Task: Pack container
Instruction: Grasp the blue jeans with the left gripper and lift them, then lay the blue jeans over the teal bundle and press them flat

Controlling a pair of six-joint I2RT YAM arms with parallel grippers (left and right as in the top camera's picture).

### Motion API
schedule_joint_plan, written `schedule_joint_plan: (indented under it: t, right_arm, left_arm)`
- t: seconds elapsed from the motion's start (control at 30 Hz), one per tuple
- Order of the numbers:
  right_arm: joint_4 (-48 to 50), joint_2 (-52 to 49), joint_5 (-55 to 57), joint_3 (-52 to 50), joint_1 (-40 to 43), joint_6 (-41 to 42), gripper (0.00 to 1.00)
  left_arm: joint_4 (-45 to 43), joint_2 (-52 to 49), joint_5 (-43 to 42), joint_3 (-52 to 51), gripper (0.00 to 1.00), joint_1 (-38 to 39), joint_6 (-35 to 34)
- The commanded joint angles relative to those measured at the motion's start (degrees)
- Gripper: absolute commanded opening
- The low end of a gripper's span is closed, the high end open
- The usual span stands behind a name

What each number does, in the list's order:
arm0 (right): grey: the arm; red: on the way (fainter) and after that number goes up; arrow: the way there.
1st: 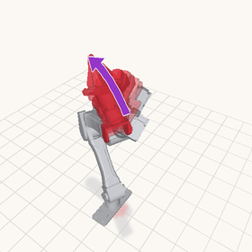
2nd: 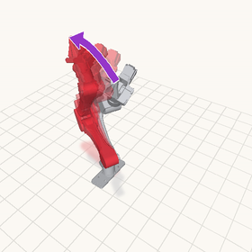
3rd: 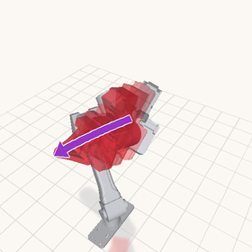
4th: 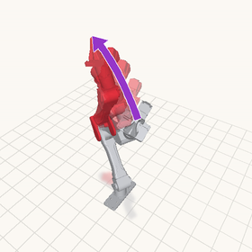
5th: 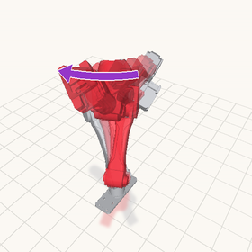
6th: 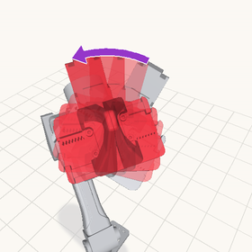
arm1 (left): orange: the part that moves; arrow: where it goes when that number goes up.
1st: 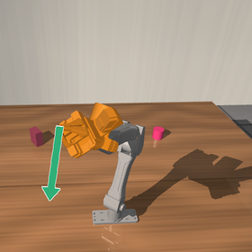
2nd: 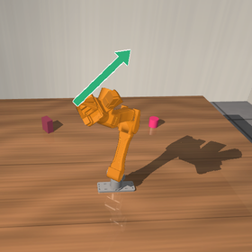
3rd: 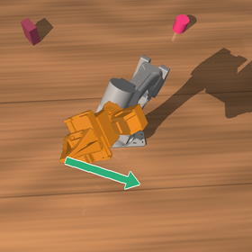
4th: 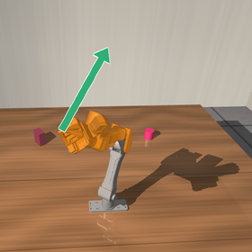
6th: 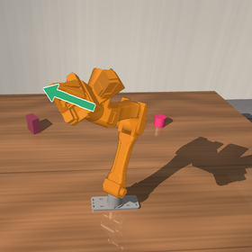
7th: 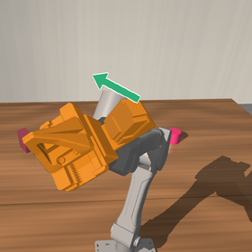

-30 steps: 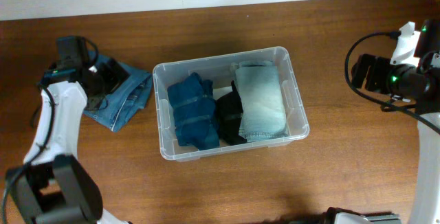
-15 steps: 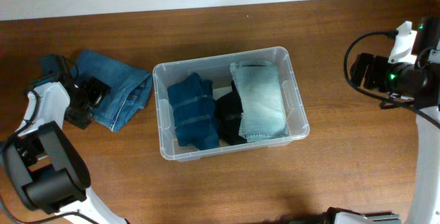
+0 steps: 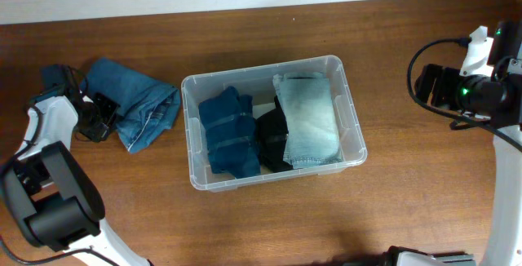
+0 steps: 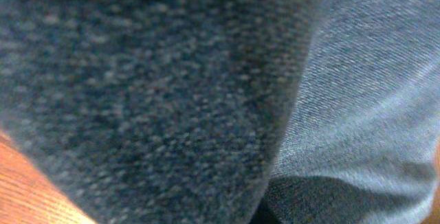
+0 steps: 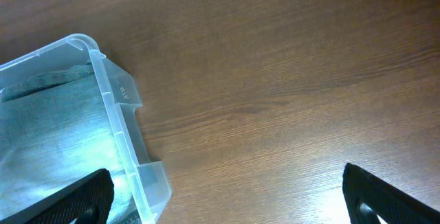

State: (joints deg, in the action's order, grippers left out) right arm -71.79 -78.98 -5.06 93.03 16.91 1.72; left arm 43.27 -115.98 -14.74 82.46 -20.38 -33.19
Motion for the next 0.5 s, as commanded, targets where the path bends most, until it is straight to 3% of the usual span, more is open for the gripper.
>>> schedule_joint_plan:
  t: [0.0,0.27,0.47]
  right_arm:
    - [0.0,-0.2,-0.52,-0.24,0.37,0.44,0.98]
    - [0.0,-0.2,-0.52,-0.24,0.37,0.44,0.98]
    - [-0.02,-0.2,-0.52,-0.24,0.37,0.44,0.99]
  left_arm:
    - [1.81,6.36,-3.91,-1.27,0.01,1.14,6.51]
    - [1.84,29.14,-12.66,-0.15,0.01,2.49,10.14]
    - [2.25,41.51,-13.14,-0.15,0.01,10.8,10.14]
